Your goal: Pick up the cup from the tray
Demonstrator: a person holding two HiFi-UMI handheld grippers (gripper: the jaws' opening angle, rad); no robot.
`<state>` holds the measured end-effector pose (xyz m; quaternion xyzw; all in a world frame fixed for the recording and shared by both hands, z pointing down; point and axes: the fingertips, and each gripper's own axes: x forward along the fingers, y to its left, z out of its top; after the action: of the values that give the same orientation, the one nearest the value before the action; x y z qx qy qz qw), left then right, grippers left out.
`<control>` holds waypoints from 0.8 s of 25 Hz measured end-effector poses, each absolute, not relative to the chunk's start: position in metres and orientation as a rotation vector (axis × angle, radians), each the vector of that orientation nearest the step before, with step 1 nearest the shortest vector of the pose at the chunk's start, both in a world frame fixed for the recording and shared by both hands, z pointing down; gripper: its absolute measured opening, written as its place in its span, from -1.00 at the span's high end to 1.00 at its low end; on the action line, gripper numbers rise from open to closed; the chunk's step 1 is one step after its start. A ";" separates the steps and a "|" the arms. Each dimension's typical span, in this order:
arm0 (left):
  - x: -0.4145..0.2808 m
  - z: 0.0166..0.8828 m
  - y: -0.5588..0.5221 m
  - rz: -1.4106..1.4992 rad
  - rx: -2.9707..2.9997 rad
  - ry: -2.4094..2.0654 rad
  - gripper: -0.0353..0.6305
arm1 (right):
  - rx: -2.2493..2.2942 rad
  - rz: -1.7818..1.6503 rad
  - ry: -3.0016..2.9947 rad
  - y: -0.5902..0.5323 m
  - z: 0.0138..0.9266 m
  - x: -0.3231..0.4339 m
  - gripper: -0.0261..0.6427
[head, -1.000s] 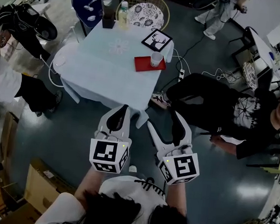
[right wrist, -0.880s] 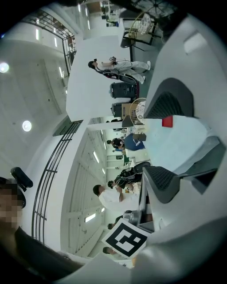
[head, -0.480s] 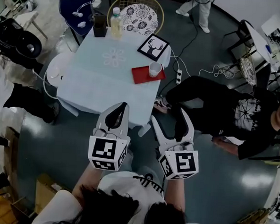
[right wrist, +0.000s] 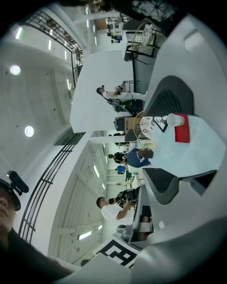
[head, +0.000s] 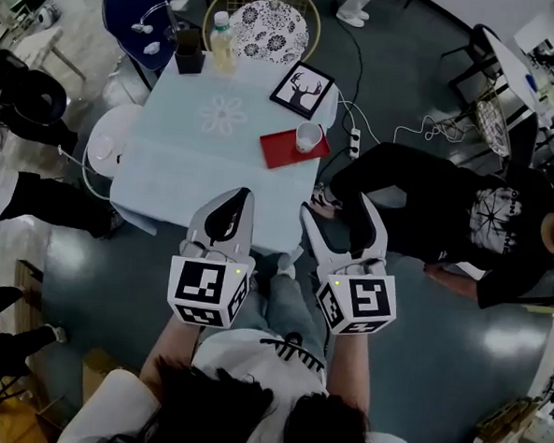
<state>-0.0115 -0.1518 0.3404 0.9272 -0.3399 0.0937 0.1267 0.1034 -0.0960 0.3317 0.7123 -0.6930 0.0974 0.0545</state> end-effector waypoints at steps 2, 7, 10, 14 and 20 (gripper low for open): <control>-0.010 0.342 -0.158 0.276 2.701 -0.983 0.89 | 2.170 0.293 -2.108 -0.104 0.333 0.108 -0.18; -0.003 0.343 -0.180 0.276 2.705 -1.000 0.89 | 2.129 0.273 -2.098 -0.134 0.343 0.120 -0.26; 0.008 0.344 -0.186 0.226 2.686 -0.971 0.89 | 2.135 0.326 -2.091 -0.149 0.359 0.136 -0.27; 0.013 0.350 -0.206 0.246 2.680 -1.014 0.89 | 2.068 0.343 -2.108 -0.178 0.380 0.140 -0.34; 0.035 0.382 -0.234 0.316 2.671 -1.085 0.89 | 2.004 0.390 -2.102 -0.214 0.415 0.156 -0.39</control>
<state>0.0352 -0.2339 0.3822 0.9143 -0.3713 0.1080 0.1204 0.1563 -0.2137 0.4152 0.6801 -0.7134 0.1324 0.1053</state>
